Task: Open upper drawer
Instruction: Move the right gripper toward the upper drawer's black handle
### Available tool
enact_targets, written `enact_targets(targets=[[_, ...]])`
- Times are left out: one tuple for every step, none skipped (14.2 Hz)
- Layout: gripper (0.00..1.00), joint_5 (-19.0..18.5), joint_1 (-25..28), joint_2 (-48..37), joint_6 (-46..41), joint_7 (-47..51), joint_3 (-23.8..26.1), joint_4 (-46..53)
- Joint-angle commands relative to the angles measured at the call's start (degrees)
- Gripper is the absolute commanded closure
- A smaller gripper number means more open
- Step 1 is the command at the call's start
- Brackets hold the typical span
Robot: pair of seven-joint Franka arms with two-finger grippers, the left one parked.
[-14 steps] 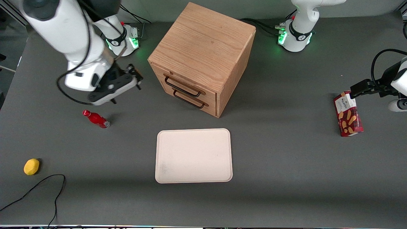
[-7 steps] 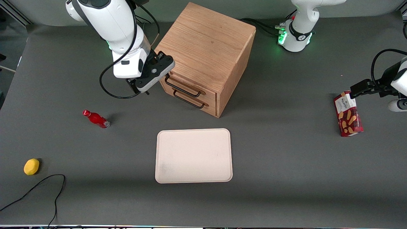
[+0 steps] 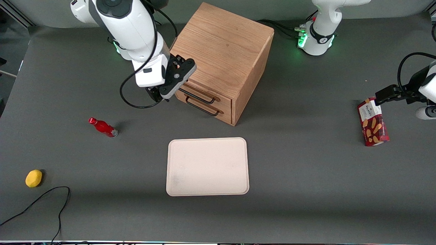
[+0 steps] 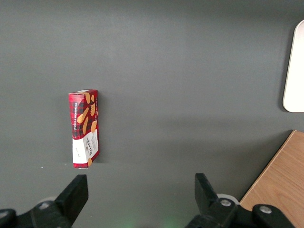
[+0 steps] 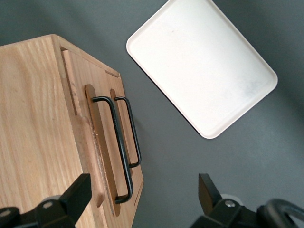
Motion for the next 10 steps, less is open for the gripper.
enact_targets(targets=[[0.00, -0.21, 2.22, 0.24, 0.05, -1.37, -1.09, 0.04], [0.00, -1.52, 2.39, 0.50, -0.03, -1.54, -1.09, 0.04], [0.00, -2.23, 2.39, 0.59, -0.38, -1.72, -1.00, 0.04], [0.00, -2.50, 2.39, 0.59, -0.91, -1.89, -1.00, 0.04], [0.00, -3.28, 2.39, 0.59, -1.17, -3.64, -1.00, -0.04], [0.00, -3.81, 2.31, 0.59, -1.18, -5.31, -1.09, -0.13], [0.00, -3.82, 2.13, 0.59, -1.18, -5.67, -1.18, -0.13], [0.00, -3.90, 2.04, 0.59, -1.18, -7.33, -1.26, -0.22], [0.00, -3.91, 1.87, 0.59, -1.18, -9.43, -1.35, -0.31], [0.00, -3.82, 1.69, 0.51, -1.18, -9.45, -1.44, -0.31]])
